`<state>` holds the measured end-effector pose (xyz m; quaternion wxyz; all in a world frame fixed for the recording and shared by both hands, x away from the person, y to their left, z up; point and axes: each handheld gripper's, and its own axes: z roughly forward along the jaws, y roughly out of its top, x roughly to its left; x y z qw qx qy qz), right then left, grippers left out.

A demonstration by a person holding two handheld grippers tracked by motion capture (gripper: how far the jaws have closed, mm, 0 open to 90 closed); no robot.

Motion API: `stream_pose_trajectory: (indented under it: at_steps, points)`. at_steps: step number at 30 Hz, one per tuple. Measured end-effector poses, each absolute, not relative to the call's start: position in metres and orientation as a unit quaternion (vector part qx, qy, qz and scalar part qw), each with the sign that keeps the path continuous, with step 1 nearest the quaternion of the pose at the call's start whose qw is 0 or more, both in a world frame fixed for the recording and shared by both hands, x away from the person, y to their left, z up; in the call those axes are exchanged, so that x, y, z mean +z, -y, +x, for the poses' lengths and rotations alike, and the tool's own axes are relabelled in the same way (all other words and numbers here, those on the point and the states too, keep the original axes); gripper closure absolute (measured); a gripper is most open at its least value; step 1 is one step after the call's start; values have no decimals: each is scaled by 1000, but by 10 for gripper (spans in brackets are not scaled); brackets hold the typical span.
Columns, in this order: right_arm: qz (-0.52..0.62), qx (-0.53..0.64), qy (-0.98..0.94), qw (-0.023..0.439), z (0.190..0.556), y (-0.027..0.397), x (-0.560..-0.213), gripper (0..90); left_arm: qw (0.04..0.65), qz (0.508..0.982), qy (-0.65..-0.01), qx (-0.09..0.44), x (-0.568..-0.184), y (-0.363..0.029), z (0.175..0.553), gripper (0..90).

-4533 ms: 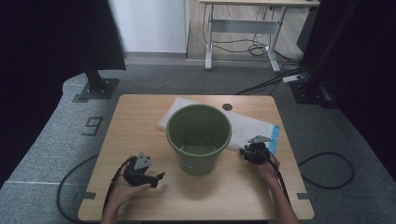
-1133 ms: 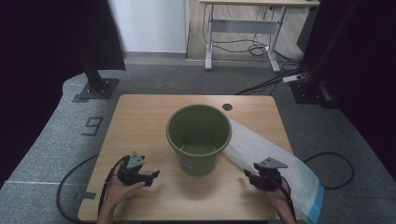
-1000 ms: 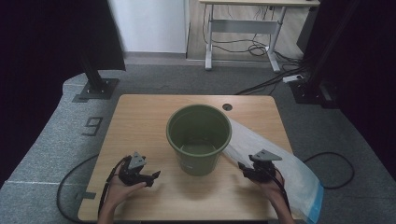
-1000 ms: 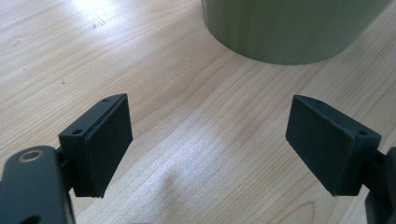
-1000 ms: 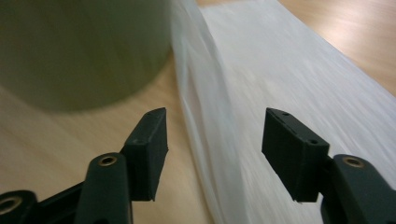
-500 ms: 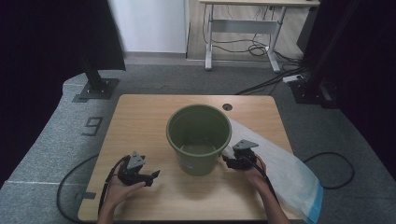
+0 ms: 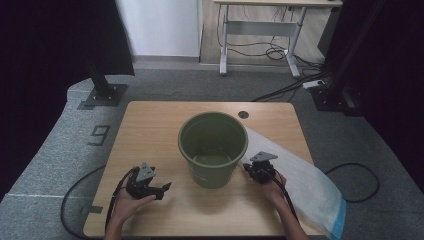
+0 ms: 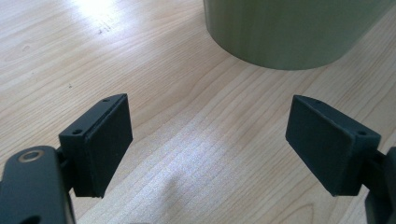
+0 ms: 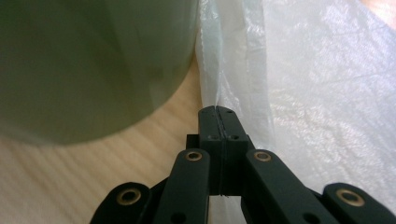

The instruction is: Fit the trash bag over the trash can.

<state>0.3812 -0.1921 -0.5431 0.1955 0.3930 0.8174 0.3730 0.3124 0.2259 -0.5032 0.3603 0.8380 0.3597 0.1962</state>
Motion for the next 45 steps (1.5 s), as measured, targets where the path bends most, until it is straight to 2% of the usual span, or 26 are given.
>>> stream_pose_trajectory:
  at_steps: [10,12,15,16,18,21,24,31,40,45]
  points:
    - [383,368,-827,184,351,201,-540,884,363,835,-362,198,-502,-228,312,147]
    - [376,379,-823,192,349,201,-536,731,360,837,-361,198,-503,-227,313,147]
    - [384,402,-804,209,352,204,-526,441,357,839,-360,198,-504,-226,313,148]
    - [388,406,-800,210,354,205,-524,382,358,839,-360,198,-504,-226,313,148]
    - [407,409,-790,206,364,209,-522,295,357,839,-361,197,-504,-226,313,148]
    - [428,413,-784,178,380,215,-526,243,354,840,-360,197,-505,-225,313,148]
    - [430,415,-786,162,387,213,-531,239,352,841,-360,198,-505,-224,314,148]
    - [417,404,-797,166,390,198,-536,270,349,843,-358,198,-506,-223,314,150]
    - [423,373,-807,177,394,191,-546,504,348,841,-362,200,-505,-225,314,150]
    - [426,368,-805,189,393,190,-547,688,347,843,-360,199,-506,-224,314,150]
